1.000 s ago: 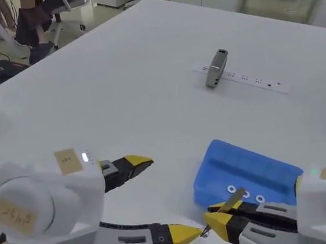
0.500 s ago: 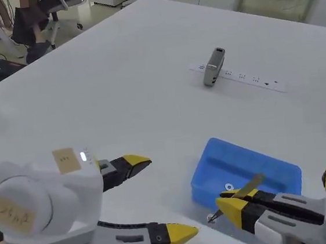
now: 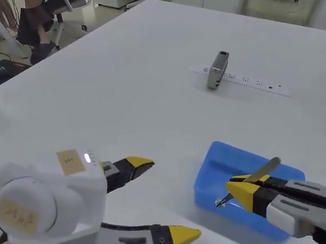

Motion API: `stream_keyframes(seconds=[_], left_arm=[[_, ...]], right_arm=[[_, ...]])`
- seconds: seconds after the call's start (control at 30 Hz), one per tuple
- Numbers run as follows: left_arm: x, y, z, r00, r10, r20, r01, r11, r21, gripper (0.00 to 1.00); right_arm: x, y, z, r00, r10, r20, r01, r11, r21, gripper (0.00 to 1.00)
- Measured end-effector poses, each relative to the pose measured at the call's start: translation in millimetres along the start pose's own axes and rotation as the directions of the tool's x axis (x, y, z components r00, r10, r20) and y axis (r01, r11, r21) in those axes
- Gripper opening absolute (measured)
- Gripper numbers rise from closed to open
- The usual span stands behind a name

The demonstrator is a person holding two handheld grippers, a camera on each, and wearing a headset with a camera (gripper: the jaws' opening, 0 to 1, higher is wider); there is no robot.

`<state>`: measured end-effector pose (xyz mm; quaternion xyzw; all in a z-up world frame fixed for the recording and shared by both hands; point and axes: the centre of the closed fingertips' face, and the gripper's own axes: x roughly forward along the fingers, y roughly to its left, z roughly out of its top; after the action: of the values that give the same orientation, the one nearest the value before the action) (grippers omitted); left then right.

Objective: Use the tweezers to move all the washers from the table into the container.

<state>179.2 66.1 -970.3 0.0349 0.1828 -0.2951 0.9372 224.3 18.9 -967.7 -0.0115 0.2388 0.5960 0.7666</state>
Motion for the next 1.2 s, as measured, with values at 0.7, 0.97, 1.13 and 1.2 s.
stream_keyframes(seconds=[0.7, 0.97, 1.13, 1.2], left_arm=[[0.1, 0.3, -0.7, 1.0000, -0.007, -0.001, 0.007, 1.000, -0.007, 0.69], [0.2, 1.6, -1.8, 1.0000, -0.003, -0.007, 0.003, 1.000, -0.006, 0.69], [0.7, 1.2, -3.3, 0.9999, -0.005, -0.015, 0.005, 1.000, 0.000, 0.68], [0.6, 1.5, -3.0, 0.9999, -0.004, -0.013, 0.004, 1.000, -0.002, 0.68]], right_arm=[[15.1, -34.6, 3.7, 0.9993, -0.021, -0.030, 0.020, 1.000, -0.009, 0.03], [22.3, -44.6, 0.6, 0.9980, -0.028, -0.056, 0.028, 1.000, -0.003, 0.03], [26.6, -47.4, -1.4, 0.9972, -0.025, -0.071, 0.024, 1.000, -0.012, 0.03], [27.7, -49.1, -2.2, 0.9969, -0.025, -0.075, 0.024, 1.000, -0.013, 0.03]])
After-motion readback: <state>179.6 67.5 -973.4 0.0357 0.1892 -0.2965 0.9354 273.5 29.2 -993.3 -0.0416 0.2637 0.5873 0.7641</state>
